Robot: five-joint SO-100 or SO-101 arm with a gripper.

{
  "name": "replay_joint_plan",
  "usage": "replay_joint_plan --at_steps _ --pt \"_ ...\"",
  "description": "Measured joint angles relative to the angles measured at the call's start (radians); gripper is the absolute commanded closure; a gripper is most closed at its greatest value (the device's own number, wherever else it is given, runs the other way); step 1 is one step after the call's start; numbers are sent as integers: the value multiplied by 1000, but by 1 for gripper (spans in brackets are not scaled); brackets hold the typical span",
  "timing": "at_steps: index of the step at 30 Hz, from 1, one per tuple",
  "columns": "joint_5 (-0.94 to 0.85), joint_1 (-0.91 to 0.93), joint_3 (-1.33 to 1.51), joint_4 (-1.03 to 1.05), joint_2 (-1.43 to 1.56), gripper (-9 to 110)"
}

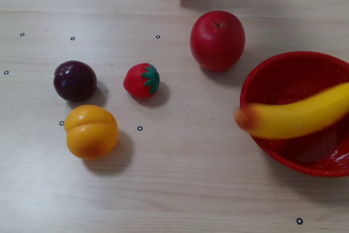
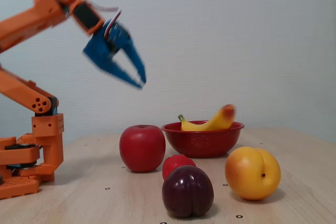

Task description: Put the banana in the red bowl.

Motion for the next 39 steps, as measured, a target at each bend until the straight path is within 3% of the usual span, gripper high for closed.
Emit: replay_joint_plan --at_steps 9,18,39 --pt "-97 -8 650 -212 505 101" --pt "-233 -15 957 -402 661 101" --pt "-281 -12 966 -403 653 101"
